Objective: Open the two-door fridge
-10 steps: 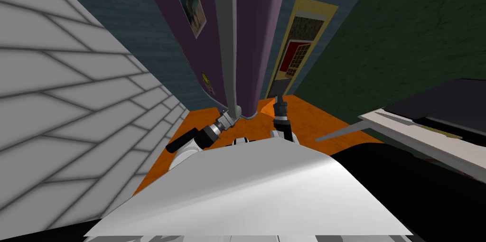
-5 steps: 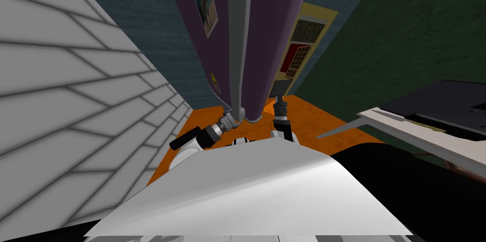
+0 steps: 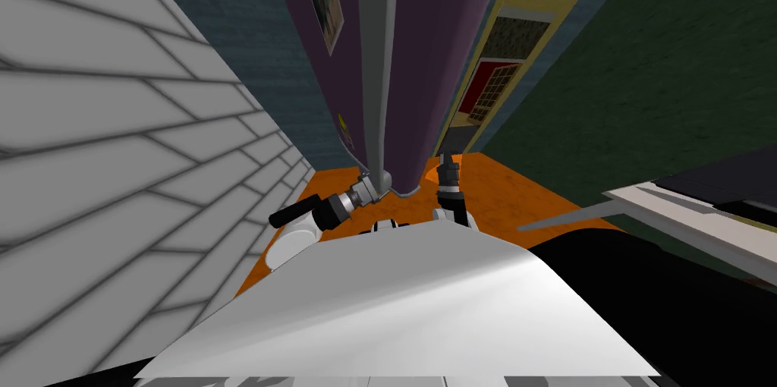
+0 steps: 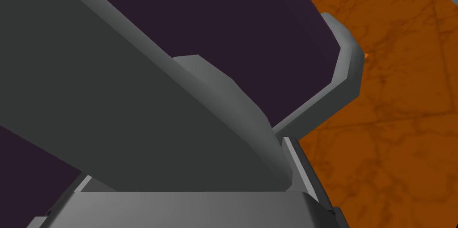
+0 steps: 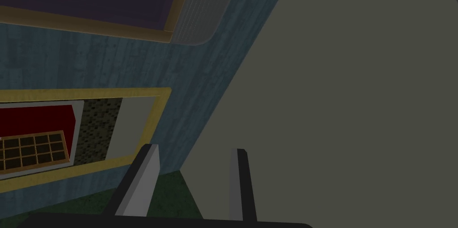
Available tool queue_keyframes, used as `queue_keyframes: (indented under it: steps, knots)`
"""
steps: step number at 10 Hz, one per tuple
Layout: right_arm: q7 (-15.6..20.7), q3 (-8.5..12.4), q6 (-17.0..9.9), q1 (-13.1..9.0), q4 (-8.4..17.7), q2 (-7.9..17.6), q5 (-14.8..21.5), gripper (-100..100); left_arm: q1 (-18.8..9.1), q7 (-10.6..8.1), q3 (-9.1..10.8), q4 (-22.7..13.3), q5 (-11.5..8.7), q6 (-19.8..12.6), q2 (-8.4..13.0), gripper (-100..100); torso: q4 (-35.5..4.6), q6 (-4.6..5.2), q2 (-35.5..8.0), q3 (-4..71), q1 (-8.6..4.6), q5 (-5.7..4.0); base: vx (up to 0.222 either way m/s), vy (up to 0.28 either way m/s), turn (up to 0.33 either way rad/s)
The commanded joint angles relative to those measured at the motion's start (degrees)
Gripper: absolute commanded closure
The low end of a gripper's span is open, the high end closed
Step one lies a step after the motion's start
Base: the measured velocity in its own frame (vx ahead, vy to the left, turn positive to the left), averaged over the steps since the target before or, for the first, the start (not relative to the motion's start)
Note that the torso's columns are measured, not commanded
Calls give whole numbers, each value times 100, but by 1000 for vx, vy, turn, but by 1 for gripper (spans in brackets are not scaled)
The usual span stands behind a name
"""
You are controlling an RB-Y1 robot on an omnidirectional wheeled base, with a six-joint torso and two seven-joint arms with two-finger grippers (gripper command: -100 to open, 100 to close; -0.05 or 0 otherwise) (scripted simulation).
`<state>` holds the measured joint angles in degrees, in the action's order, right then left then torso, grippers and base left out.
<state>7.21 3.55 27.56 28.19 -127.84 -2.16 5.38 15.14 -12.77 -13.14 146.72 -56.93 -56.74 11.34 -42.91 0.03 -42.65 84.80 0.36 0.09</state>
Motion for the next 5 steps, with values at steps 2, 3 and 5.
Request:
queue_keyframes:
  steps: [2, 3, 5]
  knots:
    - [0, 1, 0, 0, 0, 1, 0, 0, -295, -259, 140, 210, -80, -188, -107, -100, -25, 11, -8, 28, -12, -6, -5, 0, 68]
    - [0, 1, 0, 0, 0, 1, 0, 0, -295, -259, 140, 210, -80, -188, -107, -100, -27, 15, -10, 34, -29, -9, 0, 3, -18]
    - [0, 0, 0, -1, 0, 1, 0, 0, -295, -259, 140, 210, -80, -188, -107, -100, -24, 10, -1, 30, -35, -12, 0, 0, 0]
